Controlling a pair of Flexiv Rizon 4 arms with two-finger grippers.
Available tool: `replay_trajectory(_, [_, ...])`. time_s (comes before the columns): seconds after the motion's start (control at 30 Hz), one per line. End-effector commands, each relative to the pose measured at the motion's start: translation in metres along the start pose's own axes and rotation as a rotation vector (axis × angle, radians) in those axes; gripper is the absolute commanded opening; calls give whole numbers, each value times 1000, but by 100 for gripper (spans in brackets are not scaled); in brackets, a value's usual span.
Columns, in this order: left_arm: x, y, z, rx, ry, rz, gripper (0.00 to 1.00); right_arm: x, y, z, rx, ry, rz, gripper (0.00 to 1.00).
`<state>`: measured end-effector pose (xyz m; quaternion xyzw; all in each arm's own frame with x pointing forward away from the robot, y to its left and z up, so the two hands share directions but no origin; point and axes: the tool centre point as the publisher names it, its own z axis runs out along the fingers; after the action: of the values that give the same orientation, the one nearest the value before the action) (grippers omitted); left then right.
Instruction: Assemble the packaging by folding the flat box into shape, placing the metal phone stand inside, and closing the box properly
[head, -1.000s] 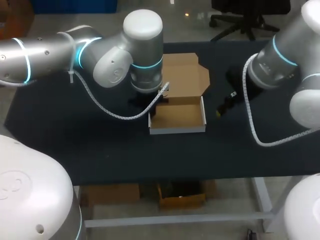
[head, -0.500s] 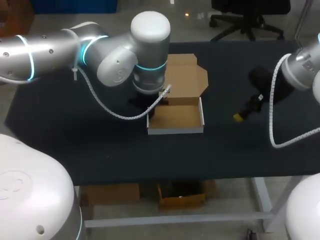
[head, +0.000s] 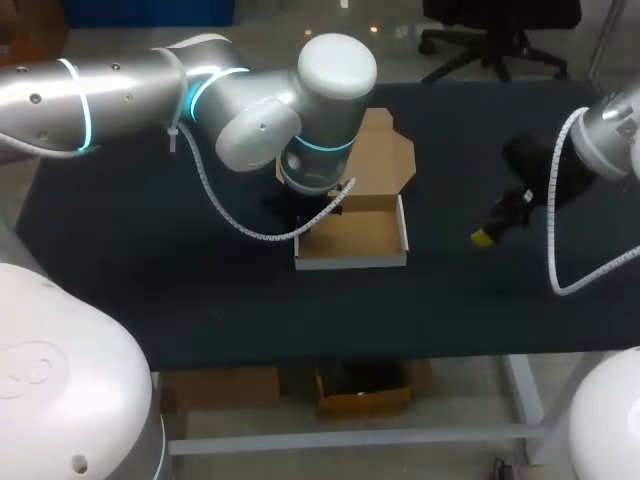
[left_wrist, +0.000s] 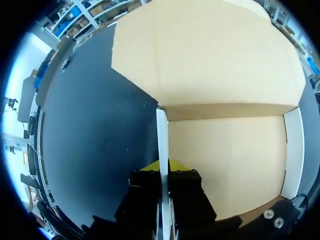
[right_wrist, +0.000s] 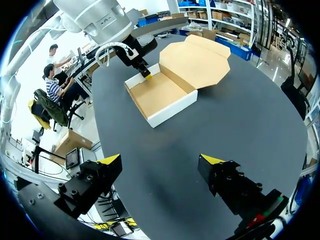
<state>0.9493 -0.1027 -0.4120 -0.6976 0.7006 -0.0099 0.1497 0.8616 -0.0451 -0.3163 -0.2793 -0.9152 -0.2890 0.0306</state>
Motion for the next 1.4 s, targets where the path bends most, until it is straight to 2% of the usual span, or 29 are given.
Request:
replay_trajectory(0.03, [3, 2, 7, 5, -60, -2, 0, -2, -1, -1, -4, 20, -1, 100])
replay_trajectory(0.33, [-4, 1, 3, -17, 85, -36, 0, -3, -1, 2, 1, 30, 11, 100])
replay_trajectory(0.6, [-7, 4, -6, 13, 191, -26, 2, -5, -1, 5, 5, 41, 19, 100])
replay_trajectory(0.73, [-7, 5, -9, 25, 224, -19, 21, -5, 0, 6, 6, 44, 22, 100])
replay_trajectory(0.8, [-6, 6, -9, 27, 240, -15, 40, -5, 0, 6, 7, 45, 23, 100])
replay_trajectory(0.93, [-6, 7, -11, 36, 271, -13, 53, -5, 0, 6, 10, 45, 26, 100])
replay_trajectory(1.0, [-7, 7, -13, 47, 297, -12, 78, -5, 0, 6, 11, 45, 27, 100])
replay_trajectory(1.13, [-9, 9, -18, 64, 359, 3, 99, -5, 0, 5, 9, 44, 27, 100])
replay_trajectory(1.4, [-13, 12, -29, 98, 465, 45, 100, -5, -1, 2, 0, 38, 31, 100])
